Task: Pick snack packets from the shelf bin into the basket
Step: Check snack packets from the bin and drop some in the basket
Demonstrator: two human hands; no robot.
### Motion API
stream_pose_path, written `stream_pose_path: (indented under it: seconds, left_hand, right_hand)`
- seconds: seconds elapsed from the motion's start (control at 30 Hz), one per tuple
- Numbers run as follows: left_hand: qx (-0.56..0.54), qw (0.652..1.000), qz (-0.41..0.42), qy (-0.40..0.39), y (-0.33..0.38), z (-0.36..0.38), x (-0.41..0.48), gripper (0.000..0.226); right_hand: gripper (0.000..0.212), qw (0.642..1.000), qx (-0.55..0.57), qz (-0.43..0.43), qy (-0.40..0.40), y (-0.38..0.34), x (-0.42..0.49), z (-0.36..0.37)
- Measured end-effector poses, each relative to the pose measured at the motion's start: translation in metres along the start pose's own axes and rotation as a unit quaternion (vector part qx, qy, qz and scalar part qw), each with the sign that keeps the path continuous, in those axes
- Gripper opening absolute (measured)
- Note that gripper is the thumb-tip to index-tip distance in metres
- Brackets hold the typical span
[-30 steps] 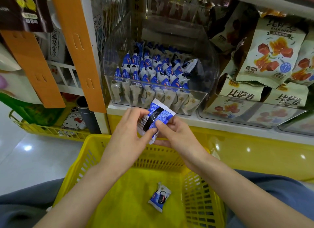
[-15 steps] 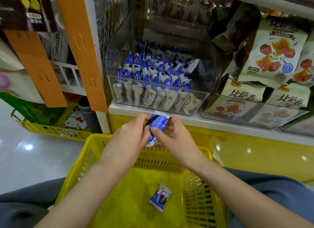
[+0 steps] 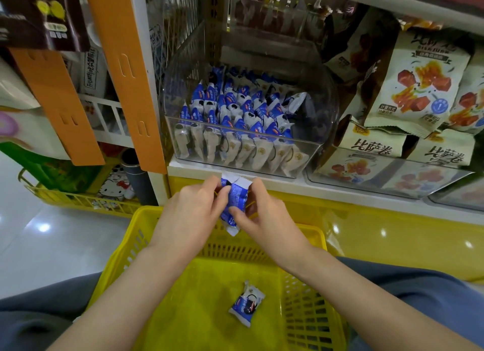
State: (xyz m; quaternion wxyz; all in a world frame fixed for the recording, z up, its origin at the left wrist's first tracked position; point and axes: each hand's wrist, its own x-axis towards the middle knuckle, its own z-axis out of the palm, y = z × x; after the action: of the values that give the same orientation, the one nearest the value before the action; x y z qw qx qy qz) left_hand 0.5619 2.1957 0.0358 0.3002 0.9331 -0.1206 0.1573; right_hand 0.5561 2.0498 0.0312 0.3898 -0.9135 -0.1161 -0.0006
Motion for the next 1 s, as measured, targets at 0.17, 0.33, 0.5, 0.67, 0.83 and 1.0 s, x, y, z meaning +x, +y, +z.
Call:
stream_pose_path:
  seconds: [0.17,0.33,0.5,0.67,0.83,1.0]
  left_hand:
    - [-0.032,0.999,-0.015,0.0,-0.005,0.005,-0.001,0.019]
    - [-0.126,0.988,-0.07,-0.045,-0.006,0.015,-0.006,0.019]
    - [-0.195,0.976,-0.073,-0.06,-0.008,0.01,-0.008,0.024]
    - [-0.475,0.854,-0.176,-0.115,0.005,0.0,-0.009,0.031]
    - [-0.527,0.809,-0.252,-0.066,0.006,-0.003,-0.011,0.045]
    - [-0.53,0.798,-0.286,-0.026,0.005,-0.009,-0.007,0.033]
  right_hand:
    - [0.028,1.0,0.001,-0.024,0.005,0.001,-0.003,0.003]
    - [0.027,0.994,0.094,0.034,0.043,0.002,0.0,0.002]
    - [0.027,0.986,0.155,0.044,0.039,-0.003,-0.002,0.001]
    - [0.036,0.996,0.05,-0.039,0.067,-0.007,-0.003,-0.004]
    - [0.053,0.993,-0.017,-0.117,0.028,-0.017,-0.012,0.008]
    - [0.058,0.992,0.02,-0.082,0.09,-0.018,-0.01,0.009]
